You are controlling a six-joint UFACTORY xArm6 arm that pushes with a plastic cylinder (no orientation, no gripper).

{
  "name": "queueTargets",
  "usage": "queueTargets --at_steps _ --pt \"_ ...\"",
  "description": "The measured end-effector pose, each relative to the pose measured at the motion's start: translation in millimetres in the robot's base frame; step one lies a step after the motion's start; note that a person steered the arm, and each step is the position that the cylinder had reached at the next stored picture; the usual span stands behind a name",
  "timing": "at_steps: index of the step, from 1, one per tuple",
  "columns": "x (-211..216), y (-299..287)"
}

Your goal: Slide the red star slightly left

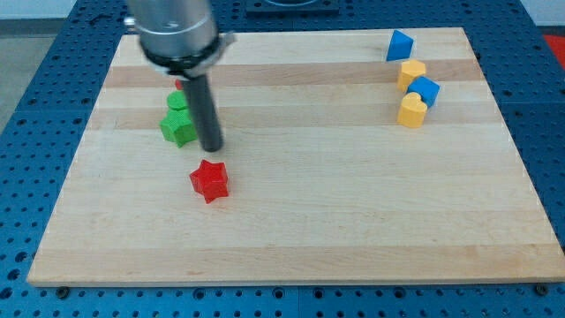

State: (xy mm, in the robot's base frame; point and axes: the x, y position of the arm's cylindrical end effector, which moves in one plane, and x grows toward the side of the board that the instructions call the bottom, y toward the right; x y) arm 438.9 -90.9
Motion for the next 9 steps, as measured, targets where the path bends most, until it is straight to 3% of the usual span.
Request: queueTargets --at_steps 1,3,5,7,9 --pt "13 71" --pt "71 101" --pt "74 26" --pt "74 11" --pt "27 -44"
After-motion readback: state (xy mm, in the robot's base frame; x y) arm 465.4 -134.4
